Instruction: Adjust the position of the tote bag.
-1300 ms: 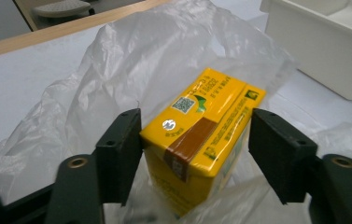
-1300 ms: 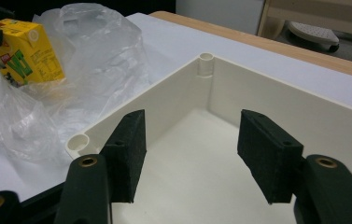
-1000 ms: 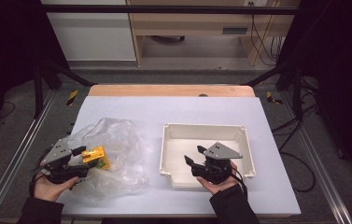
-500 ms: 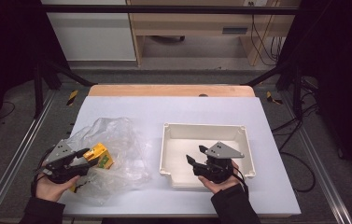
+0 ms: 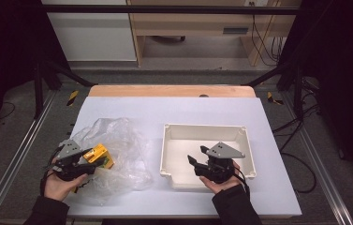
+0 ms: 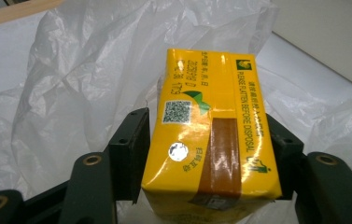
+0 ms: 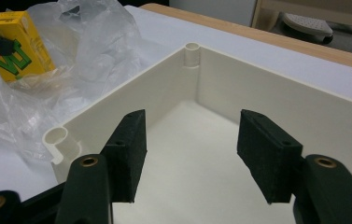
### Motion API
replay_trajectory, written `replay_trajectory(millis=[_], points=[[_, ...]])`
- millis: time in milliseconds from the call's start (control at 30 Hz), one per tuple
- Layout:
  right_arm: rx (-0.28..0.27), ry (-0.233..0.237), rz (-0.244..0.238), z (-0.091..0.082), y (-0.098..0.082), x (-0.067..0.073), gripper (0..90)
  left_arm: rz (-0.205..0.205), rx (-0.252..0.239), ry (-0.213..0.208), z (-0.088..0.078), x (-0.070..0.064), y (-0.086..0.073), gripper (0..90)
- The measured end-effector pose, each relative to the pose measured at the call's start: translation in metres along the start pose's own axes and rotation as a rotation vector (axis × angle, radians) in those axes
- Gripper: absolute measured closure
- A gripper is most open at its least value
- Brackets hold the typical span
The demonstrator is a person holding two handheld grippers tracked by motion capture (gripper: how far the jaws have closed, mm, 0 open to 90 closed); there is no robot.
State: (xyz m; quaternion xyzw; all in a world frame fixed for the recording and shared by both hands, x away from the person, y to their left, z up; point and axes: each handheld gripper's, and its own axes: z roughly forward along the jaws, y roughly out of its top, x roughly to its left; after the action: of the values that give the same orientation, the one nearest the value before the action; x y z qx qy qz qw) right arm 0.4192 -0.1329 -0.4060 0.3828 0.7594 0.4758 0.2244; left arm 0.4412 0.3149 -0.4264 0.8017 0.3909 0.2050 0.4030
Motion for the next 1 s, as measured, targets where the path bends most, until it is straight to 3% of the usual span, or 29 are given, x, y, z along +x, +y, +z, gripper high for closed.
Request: replay_trajectory(millis=[100,400,667,1000], points=[[0.001,0.0,0.002,0.0,0.0,0.0,42.6,0.006,0.004,-0.002,0.0,0.0,0.0,47.7],[-0.003,-0.004,0.008,-0.001,0.0,-0.001,42.5,0.025,0.018,0.018,-0.001,-0.003,0.002,50.1],[-0.006,-0.016,0.014,-0.004,0.0,-0.006,41.6,0.003,0.013,0.022,-0.002,-0.004,0.003,50.5],[-0.009,-0.039,0.023,-0.007,-0.001,-0.012,35.8,-0.015,-0.052,0.034,-0.019,-0.008,0.013,50.6]])
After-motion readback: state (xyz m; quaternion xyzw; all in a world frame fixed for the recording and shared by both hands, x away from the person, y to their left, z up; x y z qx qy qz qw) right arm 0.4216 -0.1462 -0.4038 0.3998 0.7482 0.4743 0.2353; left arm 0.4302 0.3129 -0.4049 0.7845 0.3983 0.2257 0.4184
